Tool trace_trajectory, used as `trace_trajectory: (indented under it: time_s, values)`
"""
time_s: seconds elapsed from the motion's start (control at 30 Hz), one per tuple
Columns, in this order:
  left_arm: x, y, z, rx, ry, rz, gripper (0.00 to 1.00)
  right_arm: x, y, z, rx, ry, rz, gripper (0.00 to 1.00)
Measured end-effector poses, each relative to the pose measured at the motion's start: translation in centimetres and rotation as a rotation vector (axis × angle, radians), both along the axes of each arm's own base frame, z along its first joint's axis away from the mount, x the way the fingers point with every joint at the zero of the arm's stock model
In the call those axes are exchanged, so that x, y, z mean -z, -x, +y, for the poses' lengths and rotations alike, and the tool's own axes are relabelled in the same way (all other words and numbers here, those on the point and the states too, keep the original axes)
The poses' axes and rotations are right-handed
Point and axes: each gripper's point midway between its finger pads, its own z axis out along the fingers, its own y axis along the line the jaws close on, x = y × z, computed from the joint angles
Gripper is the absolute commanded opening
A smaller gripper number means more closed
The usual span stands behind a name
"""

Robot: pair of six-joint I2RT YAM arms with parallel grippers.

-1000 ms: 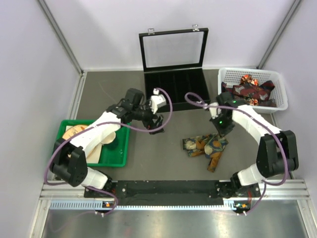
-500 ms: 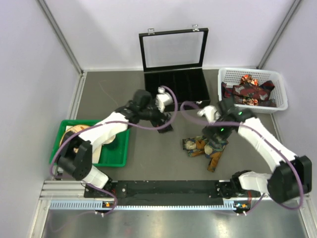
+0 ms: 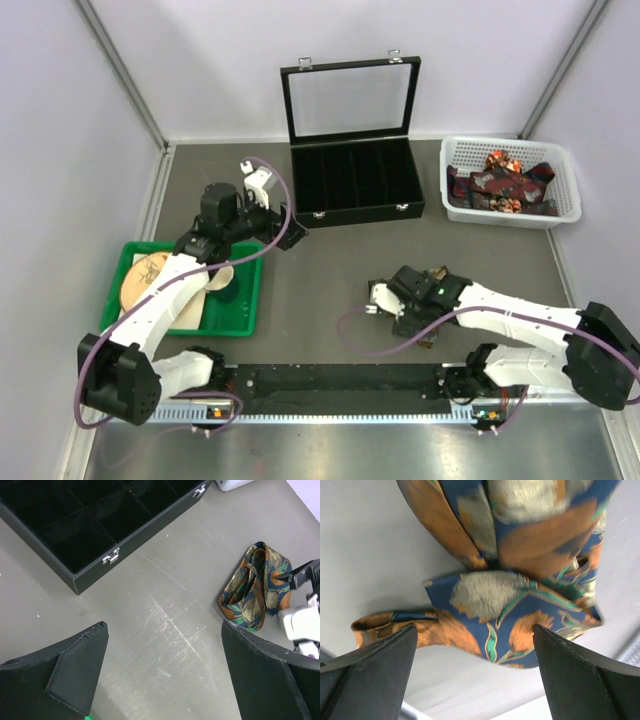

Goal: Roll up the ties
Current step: Flatten out the tie at the center of the board.

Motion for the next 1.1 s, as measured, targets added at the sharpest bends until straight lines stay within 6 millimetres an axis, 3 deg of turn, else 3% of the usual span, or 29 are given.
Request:
trace_trajectory:
  time_s: [0.1, 0.2, 0.3, 0.37, 0.4, 0.47, 0.57, 0.83, 0.97, 1.1]
  values:
    - [0.4, 0.0, 0.2, -0.013, -0.004, 0.013, 0.99, 0.2, -0.4, 0.5, -0.04, 0.024, -0.057, 0.96]
    - [0.8, 0.2, 0.2, -0.016, -0.006, 0.028, 0.99, 0.0, -1.5, 0.8, -0.028, 0.039, -0.115, 0.86]
    - [1.1, 0.1, 0.1, -0.013, -0.006, 0.04, 0.99, -0.2, -2.6, 0.8, -0.006, 0.054, -0.168, 0.7]
    - [1.4, 0.2, -0.1, -0.001, -0.005, 0.053, 0.99, -0.3, -2.9, 0.8, 0.01, 0.053, -0.189, 0.49]
    - [1.6, 0.2, -0.2, 0.007, -0.003, 0.06, 0.99, -0.5, -3.0, 0.7, 0.019, 0.052, -0.197, 0.27]
    - [1.9, 0.3, -0.3, 0.019, -0.003, 0.07, 0.99, -0.9, -3.2, 0.5, 0.034, 0.049, -0.216, 0.0]
    - [2.2, 0.4, -0.5, 0.038, -0.005, 0.075, 0.99, -1.8, -4.2, -0.5, 0.093, 0.023, -0.25, 0.0]
    - [3.9, 1.0, -1.8, 0.138, -0.049, 0.077, 0.91, -3.6, -8.1, -8.7, 0.47, -0.018, -0.264, 0.0]
    - [4.6, 3.3, -6.2, 0.342, -0.164, -0.028, 0.88, -4.5, -9.1, -10.9, 0.603, -0.105, -0.25, 0.0]
    - [5.3, 6.6, -11.5, 0.573, -0.244, -0.133, 0.88, -3.9, -9.1, -12.6, 0.705, -0.172, -0.183, 0.04]
